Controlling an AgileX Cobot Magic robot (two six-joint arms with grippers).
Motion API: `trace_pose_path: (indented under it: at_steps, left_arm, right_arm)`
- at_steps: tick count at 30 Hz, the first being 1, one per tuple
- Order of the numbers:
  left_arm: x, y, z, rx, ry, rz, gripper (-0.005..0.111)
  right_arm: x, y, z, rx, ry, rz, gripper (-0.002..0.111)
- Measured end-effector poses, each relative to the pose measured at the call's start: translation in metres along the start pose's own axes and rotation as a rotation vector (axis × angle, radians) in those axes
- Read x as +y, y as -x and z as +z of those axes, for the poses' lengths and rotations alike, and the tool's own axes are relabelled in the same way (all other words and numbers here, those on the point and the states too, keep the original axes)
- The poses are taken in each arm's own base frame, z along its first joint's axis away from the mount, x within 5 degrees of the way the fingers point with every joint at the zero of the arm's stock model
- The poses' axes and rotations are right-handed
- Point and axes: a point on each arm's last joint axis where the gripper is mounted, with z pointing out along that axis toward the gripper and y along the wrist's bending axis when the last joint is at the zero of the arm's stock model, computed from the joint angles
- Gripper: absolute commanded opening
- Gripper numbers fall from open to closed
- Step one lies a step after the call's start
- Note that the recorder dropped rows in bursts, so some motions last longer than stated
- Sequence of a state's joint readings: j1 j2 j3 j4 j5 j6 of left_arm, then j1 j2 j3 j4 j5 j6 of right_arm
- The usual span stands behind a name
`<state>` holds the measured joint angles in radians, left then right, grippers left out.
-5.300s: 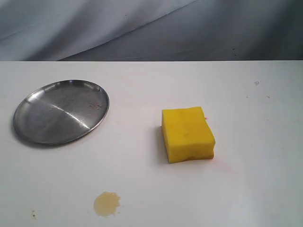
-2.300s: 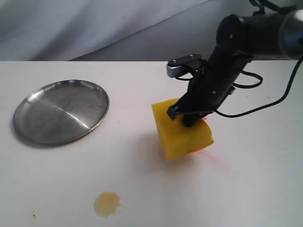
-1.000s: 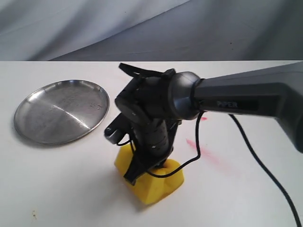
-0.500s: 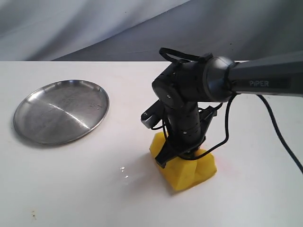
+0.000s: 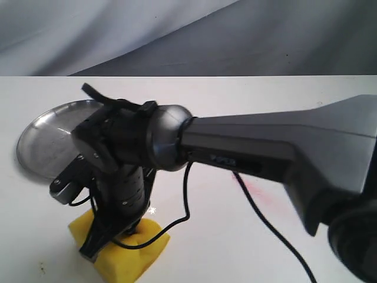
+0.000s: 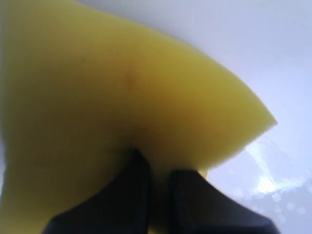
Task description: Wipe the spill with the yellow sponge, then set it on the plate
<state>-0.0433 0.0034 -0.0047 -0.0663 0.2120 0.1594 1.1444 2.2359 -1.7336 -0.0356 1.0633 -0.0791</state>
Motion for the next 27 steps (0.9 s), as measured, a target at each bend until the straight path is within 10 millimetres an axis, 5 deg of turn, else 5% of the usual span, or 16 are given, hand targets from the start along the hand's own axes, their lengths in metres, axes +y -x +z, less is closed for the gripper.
trace_pose_path:
  at_steps: [5, 10, 18, 23, 27]
  left_arm:
    - [0.000, 0.000, 0.000, 0.000, 0.000, 0.000, 0.000]
    - [0.000, 0.000, 0.000, 0.000, 0.000, 0.000, 0.000]
    - [0.000, 0.000, 0.000, 0.000, 0.000, 0.000, 0.000]
    - [0.000, 0.000, 0.000, 0.000, 0.000, 0.000, 0.000]
    - [0.000, 0.000, 0.000, 0.000, 0.000, 0.000, 0.000]
  right_arm:
    - [0.003, 0.006, 0.001, 0.012, -0.013, -0.024, 0.000]
    - [-0.036, -0.004, 0.005, 0.059, -0.035, 0.077, 0.000]
    - [-0.134, -0.058, 0.017, 0.227, -0.175, 0.292, 0.000]
    - [-0.171, -0.098, 0.021, 0.313, -0.229, 0.397, 0.000]
    - [-0.177, -0.127, 0.014, 0.357, -0.244, 0.428, 0.000]
